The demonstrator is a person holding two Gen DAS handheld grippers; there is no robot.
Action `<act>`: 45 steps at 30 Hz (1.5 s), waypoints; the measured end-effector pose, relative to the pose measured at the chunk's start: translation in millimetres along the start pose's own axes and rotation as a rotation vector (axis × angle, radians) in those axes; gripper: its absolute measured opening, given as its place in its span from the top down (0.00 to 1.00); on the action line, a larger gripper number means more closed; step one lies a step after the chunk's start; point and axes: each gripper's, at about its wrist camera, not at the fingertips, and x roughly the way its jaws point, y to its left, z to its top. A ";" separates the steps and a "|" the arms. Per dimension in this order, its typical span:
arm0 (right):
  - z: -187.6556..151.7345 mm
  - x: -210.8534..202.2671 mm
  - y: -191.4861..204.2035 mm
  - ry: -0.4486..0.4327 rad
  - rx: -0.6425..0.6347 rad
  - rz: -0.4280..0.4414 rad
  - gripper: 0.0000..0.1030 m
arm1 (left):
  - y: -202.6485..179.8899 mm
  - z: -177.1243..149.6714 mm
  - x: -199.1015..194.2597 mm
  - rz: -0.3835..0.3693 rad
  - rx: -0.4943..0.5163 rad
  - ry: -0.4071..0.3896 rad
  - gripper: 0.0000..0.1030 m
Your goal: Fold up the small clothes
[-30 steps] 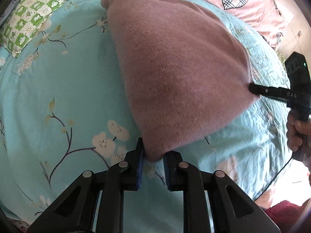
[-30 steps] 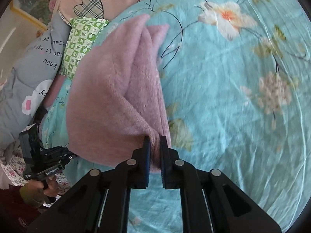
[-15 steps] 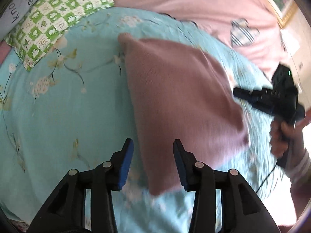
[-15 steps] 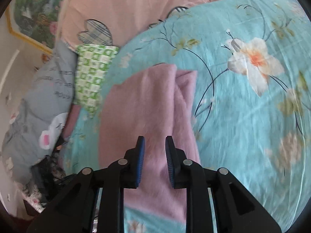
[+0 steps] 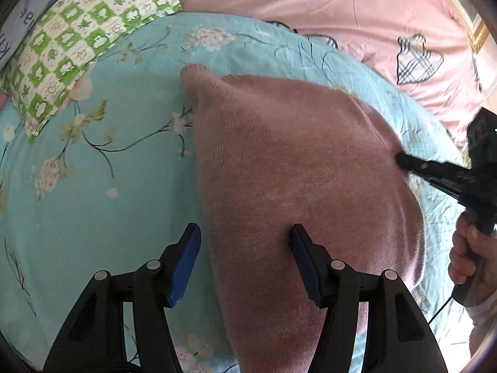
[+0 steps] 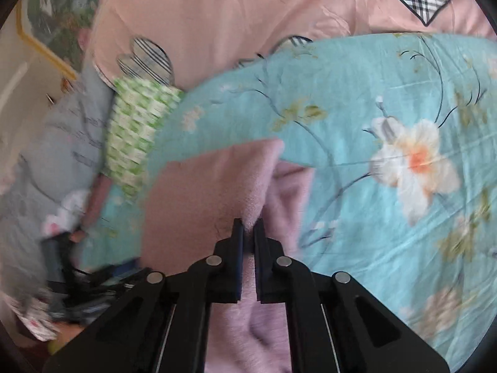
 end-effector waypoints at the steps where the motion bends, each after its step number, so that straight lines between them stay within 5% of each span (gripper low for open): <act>1: -1.7 9.3 -4.8 0.026 -0.007 -0.026 0.94 | -1.3 -1.5 3.7 0.006 0.008 0.006 0.40; 5: -13.2 31.9 -25.1 0.083 0.008 -0.074 0.93 | -3.0 -3.0 4.0 0.005 0.022 0.013 0.39; 8: -9.1 22.5 -32.3 0.065 0.071 -0.066 0.90 | -2.2 1.2 -17.1 0.028 0.036 -0.032 0.41; 11: -1.1 -3.9 -28.1 0.001 0.107 -0.092 0.86 | -0.1 11.3 -34.8 -0.033 0.039 -0.092 0.41; 14: -2.1 -26.3 -6.1 -0.069 0.126 0.033 0.86 | -0.4 25.8 -33.1 -0.109 0.023 -0.109 0.43; 18: -24.6 -10.7 24.1 -0.014 0.154 0.189 0.86 | -2.3 46.4 -10.2 -0.143 0.002 -0.098 0.44; 21: -40.2 13.9 23.3 0.026 0.118 0.064 0.87 | 0.3 61.8 17.8 -0.154 -0.028 -0.049 0.46; 22: -43.9 21.0 14.1 0.040 0.125 0.031 0.94 | 1.3 66.7 27.5 -0.153 -0.036 -0.030 0.46; 25: -45.5 28.3 -0.8 0.045 0.125 0.010 1.00 | 9.8 80.2 69.0 -0.127 -0.070 0.065 0.48; 32: -39.5 42.7 -1.9 0.046 0.096 0.016 1.00 | 2.6 88.9 85.3 -0.040 -0.017 0.087 0.45; 38: -44.8 0.8 8.7 0.008 0.062 0.037 0.97 | 5.6 61.2 22.2 -0.106 -0.019 0.009 0.47; 45: -87.6 -40.0 33.3 0.015 -0.047 0.052 0.97 | -13.7 -30.7 -21.3 -0.249 0.049 0.020 0.48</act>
